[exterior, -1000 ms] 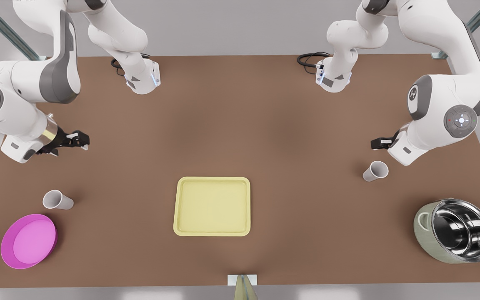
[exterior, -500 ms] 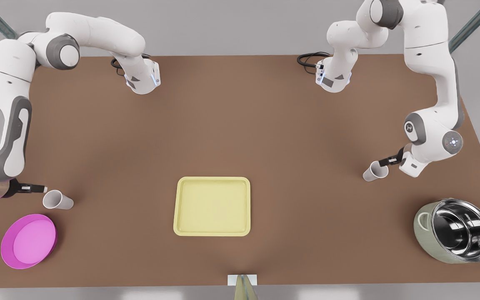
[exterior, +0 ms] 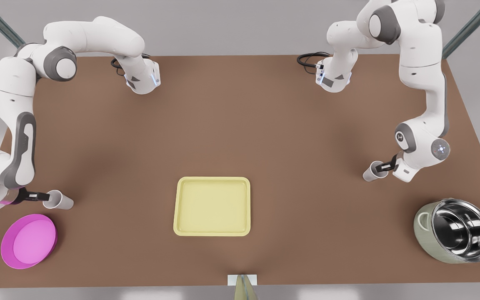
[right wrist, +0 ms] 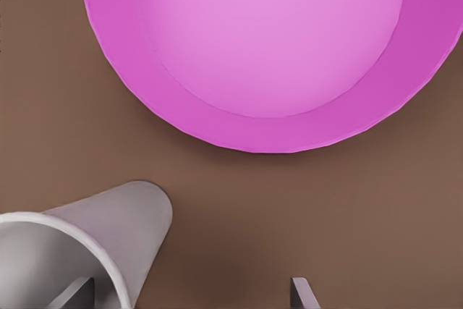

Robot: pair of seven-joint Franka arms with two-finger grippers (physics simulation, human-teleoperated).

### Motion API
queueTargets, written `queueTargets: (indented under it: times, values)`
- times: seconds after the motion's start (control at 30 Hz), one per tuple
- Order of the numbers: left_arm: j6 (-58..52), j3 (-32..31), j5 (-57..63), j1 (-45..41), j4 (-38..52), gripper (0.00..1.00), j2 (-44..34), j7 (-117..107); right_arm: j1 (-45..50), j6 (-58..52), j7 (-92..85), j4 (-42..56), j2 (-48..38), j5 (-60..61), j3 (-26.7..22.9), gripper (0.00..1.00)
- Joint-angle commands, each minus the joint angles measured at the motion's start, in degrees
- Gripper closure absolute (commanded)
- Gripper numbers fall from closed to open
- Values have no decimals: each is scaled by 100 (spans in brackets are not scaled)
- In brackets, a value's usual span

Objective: Use both arms to respectively pick up the white IKEA cups from the middle-left and middle-right positions, then place the white IKEA cups onto the middle-middle tray, ensuring that the cups remain upright and do not tip over

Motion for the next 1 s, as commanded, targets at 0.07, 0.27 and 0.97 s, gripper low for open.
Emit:
queueTargets:
  times: [0.07, 0.27, 0.97]
  values:
    - [13, -35, -555, -10, 3, 73, 11, 203, 67, 200, -281, -4, 64, -28, 3, 0]
    - [-583, -219, -555, -1, 406, 79, -182, 124, 76, 341, -308, -74, 161, -19, 12, 0]
    - [-1244, -1661, -467, -3227, 6463, 79, 3421, -8613, 330, -837, -607, -74, -164, -10, 1075, 79]
